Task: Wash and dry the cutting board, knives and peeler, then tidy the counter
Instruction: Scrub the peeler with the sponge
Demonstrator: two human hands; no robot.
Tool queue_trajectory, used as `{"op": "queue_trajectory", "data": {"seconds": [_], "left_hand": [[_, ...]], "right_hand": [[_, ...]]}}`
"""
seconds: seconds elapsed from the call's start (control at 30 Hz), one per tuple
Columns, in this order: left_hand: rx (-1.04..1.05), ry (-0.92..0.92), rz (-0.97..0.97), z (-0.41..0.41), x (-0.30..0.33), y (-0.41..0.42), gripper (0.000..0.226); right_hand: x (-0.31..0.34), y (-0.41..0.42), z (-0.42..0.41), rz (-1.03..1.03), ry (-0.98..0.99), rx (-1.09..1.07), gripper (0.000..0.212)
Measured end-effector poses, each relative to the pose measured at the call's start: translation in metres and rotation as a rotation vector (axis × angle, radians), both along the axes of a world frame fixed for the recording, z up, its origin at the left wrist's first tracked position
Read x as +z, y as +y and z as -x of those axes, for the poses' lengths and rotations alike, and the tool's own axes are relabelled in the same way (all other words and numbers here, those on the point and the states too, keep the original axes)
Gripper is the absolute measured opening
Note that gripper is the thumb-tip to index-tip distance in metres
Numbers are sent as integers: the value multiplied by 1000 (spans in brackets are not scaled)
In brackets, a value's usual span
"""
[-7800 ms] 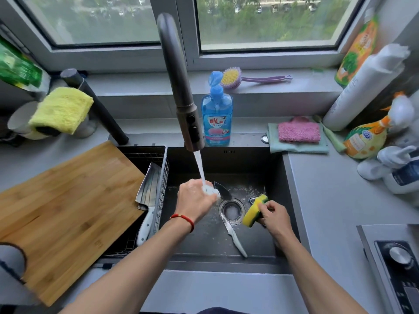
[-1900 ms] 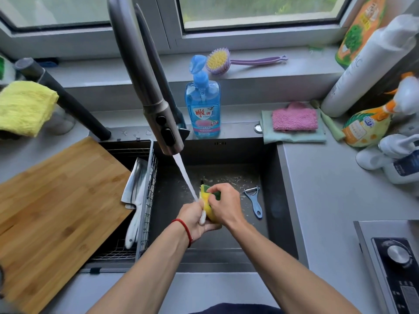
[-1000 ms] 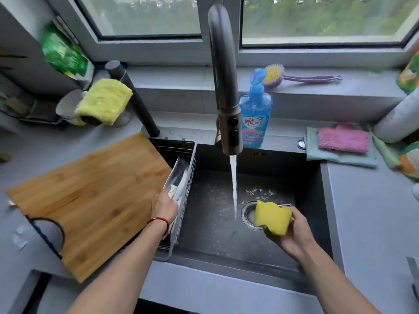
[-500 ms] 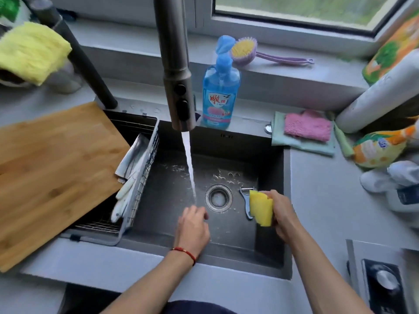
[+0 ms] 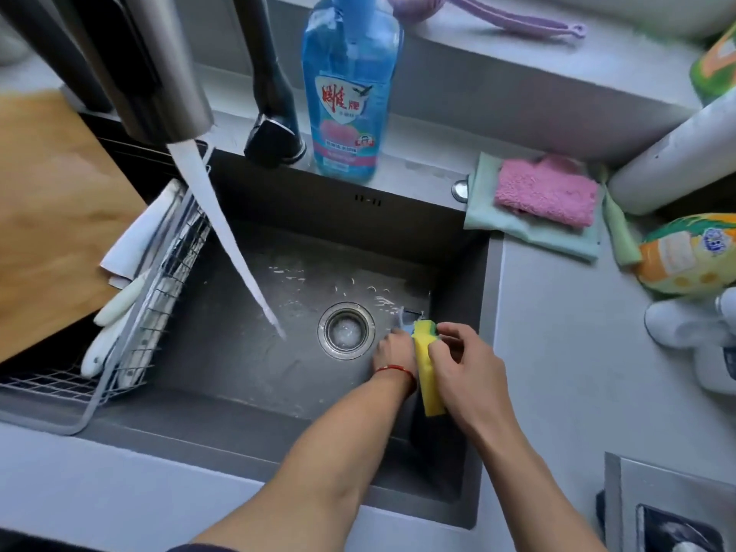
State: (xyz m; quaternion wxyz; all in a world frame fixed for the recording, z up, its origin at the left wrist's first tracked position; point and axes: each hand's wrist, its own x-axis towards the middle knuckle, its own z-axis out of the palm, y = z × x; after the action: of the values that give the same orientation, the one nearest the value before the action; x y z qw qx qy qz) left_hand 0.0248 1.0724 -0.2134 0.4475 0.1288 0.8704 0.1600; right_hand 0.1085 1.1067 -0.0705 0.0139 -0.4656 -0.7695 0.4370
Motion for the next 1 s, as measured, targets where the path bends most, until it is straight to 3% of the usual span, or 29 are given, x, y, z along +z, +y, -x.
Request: {"op": "queue_trajectory", "data": {"seconds": [0.2,0.3,0.4,0.57,0.67,0.8,0.9,1.0], "left_hand": [[-25,-114,-18,8,18,-29,32],[253,-393,-162,13,43,-67,16],[467,-583,-234,26,82,-116,22],[491,-454,-320,54,146,-175,25],[551,-348,-301,77,162,-193,26],[582,-303,-278,104,175,-201,24],[508,-274,-291,111,177,-203,25],[467,-295,-244,112,178,-211,27]], "right_hand": [[3,-1,-2,30,26,-60,26],[9,-14,-2,67,69,-146,29],[17,-47,7,-1,115,-65,36],[13,-107,52,-208,227,531,45],[8,-110,78,-270,188,708,43],[4,-121,96,-379,237,575,24],[3,-138,110,-397,311,576,27],[6,-136,116,-394,235,523,26]]}}
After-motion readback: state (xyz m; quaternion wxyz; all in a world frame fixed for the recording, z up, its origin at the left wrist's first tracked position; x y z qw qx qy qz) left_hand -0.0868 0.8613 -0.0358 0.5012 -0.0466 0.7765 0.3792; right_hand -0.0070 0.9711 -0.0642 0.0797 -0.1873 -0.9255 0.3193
